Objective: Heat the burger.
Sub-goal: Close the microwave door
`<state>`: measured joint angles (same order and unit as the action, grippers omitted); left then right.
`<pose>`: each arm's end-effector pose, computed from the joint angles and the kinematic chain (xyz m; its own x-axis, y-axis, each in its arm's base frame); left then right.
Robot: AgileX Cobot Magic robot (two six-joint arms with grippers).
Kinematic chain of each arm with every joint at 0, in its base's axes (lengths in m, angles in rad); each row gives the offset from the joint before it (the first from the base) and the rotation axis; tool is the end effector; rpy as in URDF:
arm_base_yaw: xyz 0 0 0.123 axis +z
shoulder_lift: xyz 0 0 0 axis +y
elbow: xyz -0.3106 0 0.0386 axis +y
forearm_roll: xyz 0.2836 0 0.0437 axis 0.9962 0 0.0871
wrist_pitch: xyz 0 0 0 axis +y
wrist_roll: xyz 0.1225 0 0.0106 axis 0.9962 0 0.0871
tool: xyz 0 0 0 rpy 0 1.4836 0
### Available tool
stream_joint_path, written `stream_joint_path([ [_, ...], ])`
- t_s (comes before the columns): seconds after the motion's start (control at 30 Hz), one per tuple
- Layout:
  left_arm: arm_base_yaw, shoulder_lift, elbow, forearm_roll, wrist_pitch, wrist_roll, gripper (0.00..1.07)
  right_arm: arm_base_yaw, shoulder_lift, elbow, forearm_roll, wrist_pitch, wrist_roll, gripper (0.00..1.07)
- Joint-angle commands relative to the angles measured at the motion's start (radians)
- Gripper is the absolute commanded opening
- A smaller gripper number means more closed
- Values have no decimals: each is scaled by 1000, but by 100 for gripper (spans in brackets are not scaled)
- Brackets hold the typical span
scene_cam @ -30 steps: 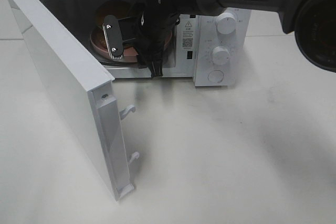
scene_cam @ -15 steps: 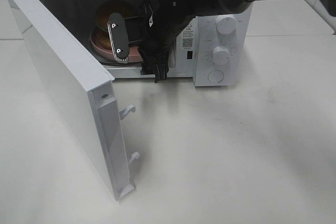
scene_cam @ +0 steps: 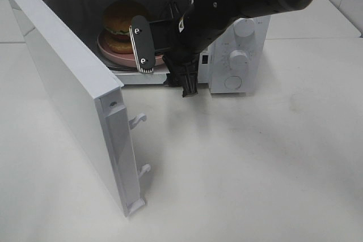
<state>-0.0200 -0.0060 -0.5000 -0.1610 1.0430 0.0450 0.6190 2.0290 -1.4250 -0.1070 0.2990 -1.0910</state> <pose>0.0256 -0.0176 0.2830 -0.4346 -0.0276 -0.9002 0.1290 0.9873 -0.0925 0.4213 0.2954 0.1699 0.3044 -0.9239 -0.2318 -0.7578 -0.0875 -0.6466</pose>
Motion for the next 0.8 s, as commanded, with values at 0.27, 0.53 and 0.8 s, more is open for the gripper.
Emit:
stream_joint_path([
  [0.27, 2, -23, 2, 3, -9, -2, 98, -23, -153, 197, 2, -57, 4, 76],
  [0.53, 2, -23, 2, 3, -9, -2, 98, -23, -265, 333, 2, -60, 103, 76],
  [0.8, 2, -23, 2, 3, -9, -2, 98, -23, -369, 441, 1, -58, 255, 76],
])
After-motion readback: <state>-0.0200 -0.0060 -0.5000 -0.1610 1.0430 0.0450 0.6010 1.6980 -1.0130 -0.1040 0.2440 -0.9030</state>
